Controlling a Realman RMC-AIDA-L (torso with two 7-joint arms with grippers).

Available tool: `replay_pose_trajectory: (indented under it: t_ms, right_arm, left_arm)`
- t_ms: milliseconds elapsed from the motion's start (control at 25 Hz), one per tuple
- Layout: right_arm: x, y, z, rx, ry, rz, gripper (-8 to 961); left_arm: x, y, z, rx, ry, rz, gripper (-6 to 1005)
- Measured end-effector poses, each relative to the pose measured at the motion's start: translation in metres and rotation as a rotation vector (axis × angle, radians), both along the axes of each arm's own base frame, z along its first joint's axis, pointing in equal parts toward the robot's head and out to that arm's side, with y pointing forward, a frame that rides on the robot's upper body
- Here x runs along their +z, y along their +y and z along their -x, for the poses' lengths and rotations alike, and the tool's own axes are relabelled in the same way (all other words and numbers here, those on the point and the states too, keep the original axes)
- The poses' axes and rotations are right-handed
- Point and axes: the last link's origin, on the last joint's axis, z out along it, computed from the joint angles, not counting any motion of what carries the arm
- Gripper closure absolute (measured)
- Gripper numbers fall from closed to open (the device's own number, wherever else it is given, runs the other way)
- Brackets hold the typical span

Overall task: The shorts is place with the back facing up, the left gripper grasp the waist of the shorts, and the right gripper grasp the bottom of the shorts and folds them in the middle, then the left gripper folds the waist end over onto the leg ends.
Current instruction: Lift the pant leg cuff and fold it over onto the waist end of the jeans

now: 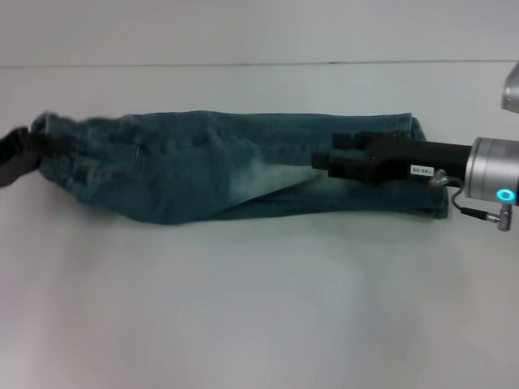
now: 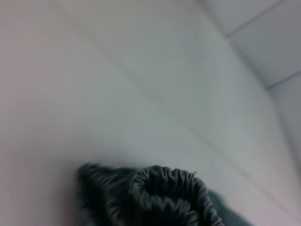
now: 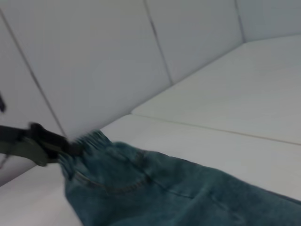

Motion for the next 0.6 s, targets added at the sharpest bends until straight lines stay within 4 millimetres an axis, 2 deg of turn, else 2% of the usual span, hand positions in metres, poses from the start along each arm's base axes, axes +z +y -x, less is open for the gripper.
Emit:
replay_pose_trajectory:
  t_ms: [120,320,440,600]
  right_arm:
    - [-0.007,0.007,-0.001,-0.046,0.001,-0.032,184]
    - [-0.019,0.016,0.001,-0.075,0.007,-0.104,358]
    - [-0.029,0.021,0.002,-0.103,0.012,-0.179,614]
    - [-0.045,0.024,0.005,-0.131,0.023,-0.318,701]
  left_arm:
    - [0.007,0.007,-0.021,-0.090,-0.063,-0.012,885]
    - [0.010,0.028,-0.059,-0.208,-0.107,-0.002,887]
    - [0.007,0.042,-0.084,-0.275,-0.114,0.014,887]
    - [0.002,0.056,-0.113,-0.347,-0.114,0.038,889]
